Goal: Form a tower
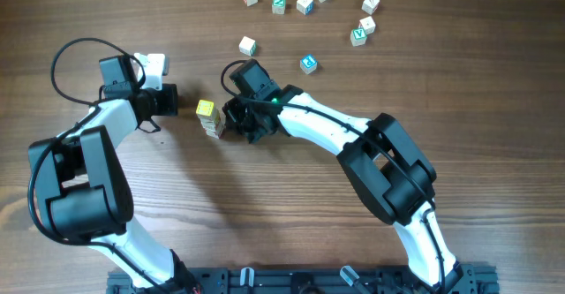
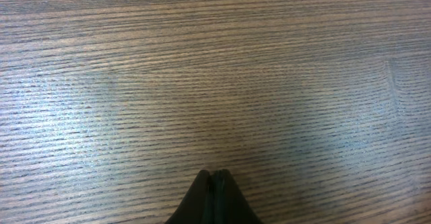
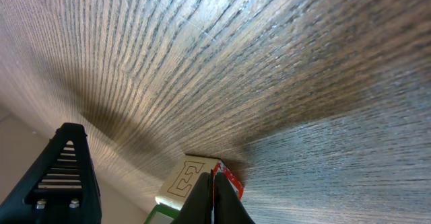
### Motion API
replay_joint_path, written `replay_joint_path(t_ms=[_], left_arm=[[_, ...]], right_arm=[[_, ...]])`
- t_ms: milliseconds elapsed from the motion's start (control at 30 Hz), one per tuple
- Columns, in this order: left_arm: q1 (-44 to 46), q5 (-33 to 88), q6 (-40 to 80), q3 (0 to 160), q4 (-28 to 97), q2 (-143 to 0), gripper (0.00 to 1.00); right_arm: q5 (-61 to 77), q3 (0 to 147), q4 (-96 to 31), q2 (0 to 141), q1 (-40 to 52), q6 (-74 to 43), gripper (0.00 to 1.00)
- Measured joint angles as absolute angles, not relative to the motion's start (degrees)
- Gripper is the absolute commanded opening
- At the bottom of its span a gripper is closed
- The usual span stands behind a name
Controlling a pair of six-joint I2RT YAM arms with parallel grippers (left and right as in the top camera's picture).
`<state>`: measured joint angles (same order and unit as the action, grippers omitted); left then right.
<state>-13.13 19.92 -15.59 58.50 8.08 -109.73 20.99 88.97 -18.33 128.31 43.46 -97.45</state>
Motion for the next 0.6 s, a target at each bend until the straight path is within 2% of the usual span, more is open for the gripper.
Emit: replay_joint_path(t_ms=[600], left_arm=[[-13.1,19.5,-15.6,58.5,8.1,-109.7,0.04]], right_arm=[[20.5,89.0,-17.5,128.3,44.9,-97.4,0.04]])
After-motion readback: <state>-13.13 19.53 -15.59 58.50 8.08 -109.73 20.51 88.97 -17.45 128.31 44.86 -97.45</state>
